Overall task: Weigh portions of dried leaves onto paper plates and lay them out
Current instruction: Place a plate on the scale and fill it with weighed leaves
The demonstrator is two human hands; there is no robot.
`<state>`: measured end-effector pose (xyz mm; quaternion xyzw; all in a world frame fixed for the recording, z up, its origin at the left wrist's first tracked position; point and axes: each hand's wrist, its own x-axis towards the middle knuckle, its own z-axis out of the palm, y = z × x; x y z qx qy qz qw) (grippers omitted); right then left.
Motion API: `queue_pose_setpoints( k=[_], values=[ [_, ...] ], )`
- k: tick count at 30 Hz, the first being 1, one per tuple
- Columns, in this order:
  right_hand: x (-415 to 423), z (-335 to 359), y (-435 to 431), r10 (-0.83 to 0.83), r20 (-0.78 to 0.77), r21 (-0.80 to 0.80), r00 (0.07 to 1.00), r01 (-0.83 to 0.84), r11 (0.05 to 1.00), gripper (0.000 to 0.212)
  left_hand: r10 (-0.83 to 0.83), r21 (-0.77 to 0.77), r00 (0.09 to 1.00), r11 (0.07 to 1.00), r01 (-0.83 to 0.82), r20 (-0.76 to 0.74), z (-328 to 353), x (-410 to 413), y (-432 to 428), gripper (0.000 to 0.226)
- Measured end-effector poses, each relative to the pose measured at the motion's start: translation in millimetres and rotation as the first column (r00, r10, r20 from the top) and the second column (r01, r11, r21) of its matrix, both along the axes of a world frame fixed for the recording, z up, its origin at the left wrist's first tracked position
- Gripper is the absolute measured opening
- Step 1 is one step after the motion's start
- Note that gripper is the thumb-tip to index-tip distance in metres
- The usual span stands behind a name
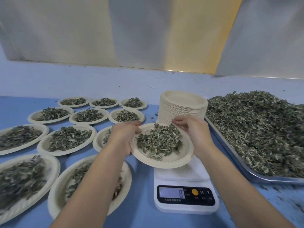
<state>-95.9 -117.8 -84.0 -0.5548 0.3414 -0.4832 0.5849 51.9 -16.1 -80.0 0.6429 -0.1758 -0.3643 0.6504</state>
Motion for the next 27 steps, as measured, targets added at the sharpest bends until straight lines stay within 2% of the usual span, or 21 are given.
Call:
queue_pose_setpoints(
  k=[4, 7, 12, 15, 17, 19, 21, 23, 25, 27],
  values=[
    [37, 13, 9, -0.002, -0.017, -0.01, 1.0, 0.002, 1.0, 0.027, 0.117, -0.004, 0.99, 0.993, -0.117, 0.075, 15, 27, 21, 0.031],
    [70, 16, 19, -0.007, -0.109, -0.007, 0.994, 0.006, 1.0, 0.017, 0.225, -0.019, 0.971, 0.974, -0.224, 0.084, 18, 56, 37, 0.031],
    [126, 6, 42, 0.174, -0.244, 0.082, 0.954, -0.158, 0.984, 0.017, 0.5, -0.1, 0.864, 0.864, -0.493, 0.062, 18, 106, 69, 0.027],
    [156, -1, 57, 0.265, -0.282, 0.11, 0.922, -0.243, 0.964, 0.009, 0.57, -0.104, 0.817, 0.821, -0.562, 0.087, 15, 129, 89, 0.03],
    [172, -4, 68, 0.306, -0.28, 0.143, 0.91, -0.275, 0.951, 0.009, 0.611, -0.106, 0.775, 0.791, -0.602, 0.161, 15, 140, 102, 0.032],
    [190, -5, 75, 0.329, -0.256, 0.164, 0.909, -0.295, 0.941, 0.013, 0.66, -0.126, 0.664, 0.736, -0.665, 0.353, 17, 146, 115, 0.035],
    [207, -5, 87, 0.363, -0.259, 0.182, 0.895, -0.324, 0.928, 0.012, 0.676, -0.209, 0.538, 0.699, -0.683, 0.503, 21, 148, 126, 0.038],
    [225, -5, 99, 0.387, -0.277, 0.169, 0.879, -0.352, 0.92, 0.01, 0.666, -0.281, 0.484, 0.71, -0.646, 0.568, 28, 147, 132, 0.038],
    [246, -3, 116, 0.41, -0.269, 0.139, 0.872, -0.386, 0.912, 0.021, 0.655, -0.339, 0.451, 0.726, -0.599, 0.606, 35, 142, 133, 0.036],
    [261, 0, 138, 0.445, -0.183, 0.122, 0.877, -0.429, 0.895, 0.017, 0.656, -0.392, 0.423, 0.733, -0.557, 0.625, 42, 137, 133, 0.034]
  ],
)
